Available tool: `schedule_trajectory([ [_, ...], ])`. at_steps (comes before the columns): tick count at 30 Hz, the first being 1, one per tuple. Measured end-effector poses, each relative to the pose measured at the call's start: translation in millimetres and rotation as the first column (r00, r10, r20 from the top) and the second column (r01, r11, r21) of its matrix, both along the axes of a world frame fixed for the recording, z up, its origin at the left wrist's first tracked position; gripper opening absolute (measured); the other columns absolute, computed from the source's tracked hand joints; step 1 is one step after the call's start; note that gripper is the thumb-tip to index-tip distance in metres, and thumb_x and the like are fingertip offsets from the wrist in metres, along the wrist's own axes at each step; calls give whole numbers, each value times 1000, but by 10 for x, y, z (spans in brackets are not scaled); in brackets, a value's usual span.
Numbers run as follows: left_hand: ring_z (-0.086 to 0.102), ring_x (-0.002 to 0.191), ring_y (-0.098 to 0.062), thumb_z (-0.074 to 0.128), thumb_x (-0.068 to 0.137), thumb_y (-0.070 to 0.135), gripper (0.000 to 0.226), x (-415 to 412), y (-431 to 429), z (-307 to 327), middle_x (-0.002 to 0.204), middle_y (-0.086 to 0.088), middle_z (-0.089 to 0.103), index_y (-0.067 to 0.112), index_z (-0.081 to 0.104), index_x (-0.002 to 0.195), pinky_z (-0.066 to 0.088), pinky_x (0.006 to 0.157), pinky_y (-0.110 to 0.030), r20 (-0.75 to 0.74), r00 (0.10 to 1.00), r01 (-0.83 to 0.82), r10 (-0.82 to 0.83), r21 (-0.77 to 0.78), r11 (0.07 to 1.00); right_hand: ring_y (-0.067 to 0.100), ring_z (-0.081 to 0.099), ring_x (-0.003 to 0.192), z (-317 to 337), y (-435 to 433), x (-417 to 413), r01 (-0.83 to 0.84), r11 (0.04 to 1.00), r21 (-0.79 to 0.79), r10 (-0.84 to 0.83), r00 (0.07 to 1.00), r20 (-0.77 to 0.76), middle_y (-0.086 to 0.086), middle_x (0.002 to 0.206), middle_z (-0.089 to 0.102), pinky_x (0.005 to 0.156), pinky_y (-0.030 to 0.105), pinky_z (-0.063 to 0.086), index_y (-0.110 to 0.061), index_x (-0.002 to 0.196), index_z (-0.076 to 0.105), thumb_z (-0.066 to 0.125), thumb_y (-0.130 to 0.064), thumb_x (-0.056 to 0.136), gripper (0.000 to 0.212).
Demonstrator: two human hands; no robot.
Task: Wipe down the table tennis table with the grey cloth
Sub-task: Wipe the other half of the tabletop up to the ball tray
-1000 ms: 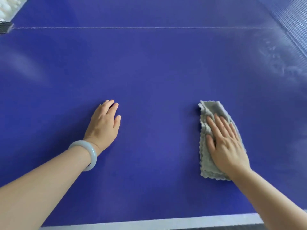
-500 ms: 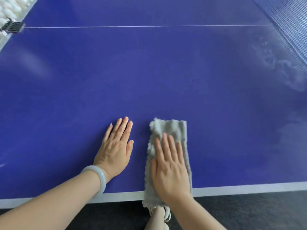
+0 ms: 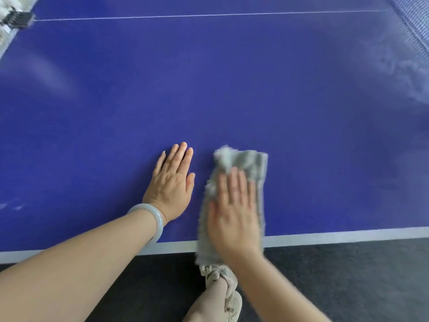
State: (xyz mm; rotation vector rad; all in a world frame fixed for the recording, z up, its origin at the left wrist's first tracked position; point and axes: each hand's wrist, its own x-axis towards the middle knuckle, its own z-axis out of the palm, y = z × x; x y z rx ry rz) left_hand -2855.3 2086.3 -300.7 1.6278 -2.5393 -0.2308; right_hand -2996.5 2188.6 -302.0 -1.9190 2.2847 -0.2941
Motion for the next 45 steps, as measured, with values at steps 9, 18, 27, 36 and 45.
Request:
schedule_trajectory([
  [9, 10, 153, -21, 34, 103, 24, 57, 13, -4, 6, 165, -6, 14, 10, 22, 157, 6, 125, -42, -21, 1000, -2, 2, 8, 1000, 18, 14, 153, 69, 142, -1089, -125, 990, 60, 128, 991, -47, 3, 163, 24, 125, 42, 10, -19, 156, 28, 26, -43, 100, 61],
  [18, 6, 153, -22, 27, 103, 27, 58, 28, -20, -36, 166, -7, 9, 9, 17, 158, 4, 124, -43, -11, 1000, 14, -14, 9, 1000, 25, -9, 153, 46, -177, -194, 250, 965, 79, -245, 967, -69, 10, 166, -4, 122, 43, -12, -13, 159, 4, 9, -45, 95, 71],
  [27, 23, 149, -13, 33, 104, 2, 47, 410, -33, 130, 157, -3, 35, 9, 39, 149, 14, 124, -30, -554, 828, 46, 84, 216, 975, 16, 9, 153, 47, -220, 88, -182, 983, 6, 182, 983, -11, -1, 164, 16, 125, 41, 9, -21, 157, 24, 29, -43, 103, 58],
  [36, 27, 147, -34, 27, 101, 29, 55, 1762, -163, 19, 158, -15, 33, 4, 40, 149, 20, 121, -50, -55, 998, -40, 39, -19, 999, 19, -14, 153, 23, -530, 354, 386, 918, 89, -377, 920, -105, 4, 166, -10, 123, 43, -9, -19, 159, -1, 13, -44, 100, 66],
  [45, 27, 148, -29, 21, 101, 32, 57, 1776, -169, 14, 160, -10, 31, 10, 38, 151, 19, 122, -46, -53, 998, -36, 35, -19, 999, 14, 10, 153, 54, -521, 779, -286, 958, 3, 286, 957, -47, -2, 164, 18, 125, 40, 11, -23, 157, 24, 29, -45, 101, 61],
])
